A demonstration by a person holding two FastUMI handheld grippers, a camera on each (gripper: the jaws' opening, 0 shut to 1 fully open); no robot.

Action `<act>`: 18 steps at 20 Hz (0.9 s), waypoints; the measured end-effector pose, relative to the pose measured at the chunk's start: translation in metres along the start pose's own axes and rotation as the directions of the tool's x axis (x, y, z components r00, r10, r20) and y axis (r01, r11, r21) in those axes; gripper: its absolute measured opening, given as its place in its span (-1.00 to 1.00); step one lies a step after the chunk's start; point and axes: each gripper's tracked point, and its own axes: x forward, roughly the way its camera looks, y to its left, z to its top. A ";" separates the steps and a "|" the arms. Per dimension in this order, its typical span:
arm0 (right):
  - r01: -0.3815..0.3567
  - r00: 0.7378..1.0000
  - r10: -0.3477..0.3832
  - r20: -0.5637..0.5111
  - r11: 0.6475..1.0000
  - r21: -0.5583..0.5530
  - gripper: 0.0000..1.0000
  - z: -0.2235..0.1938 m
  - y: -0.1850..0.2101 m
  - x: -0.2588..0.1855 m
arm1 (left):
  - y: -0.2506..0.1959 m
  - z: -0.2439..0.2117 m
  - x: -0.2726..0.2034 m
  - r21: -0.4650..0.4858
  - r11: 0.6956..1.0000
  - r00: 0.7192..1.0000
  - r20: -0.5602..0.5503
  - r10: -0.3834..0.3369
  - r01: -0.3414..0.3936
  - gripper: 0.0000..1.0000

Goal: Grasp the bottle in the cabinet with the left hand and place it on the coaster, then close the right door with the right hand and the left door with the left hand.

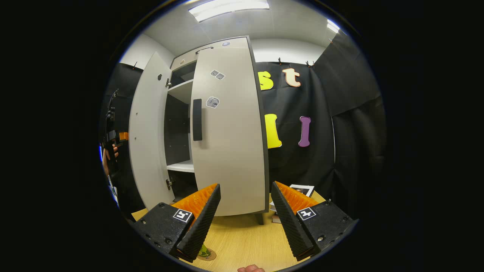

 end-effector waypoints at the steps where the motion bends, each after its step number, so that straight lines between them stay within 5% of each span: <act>1: 0.003 1.000 -0.003 0.002 1.000 -0.002 0.65 0.002 -0.001 0.000 | -0.021 -0.004 -0.001 -0.009 0.998 0.998 -0.012 -0.056 0.056 0.85; 4: 0.022 1.000 -0.022 0.011 1.000 -0.003 0.65 0.007 -0.008 -0.005 | -0.074 -0.016 -0.001 -0.047 0.979 0.979 -0.032 -0.199 0.198 0.99; 11: 0.107 0.994 -0.107 0.021 0.994 0.008 0.65 0.010 -0.037 -0.023 | -0.107 -0.030 -0.005 0.005 0.963 0.961 -0.060 -0.270 0.271 1.00; 18: 0.072 0.997 -0.072 0.015 0.997 0.009 0.65 0.007 -0.020 -0.028 | -0.128 -0.061 -0.061 0.011 0.956 0.954 -0.065 -0.292 0.293 0.89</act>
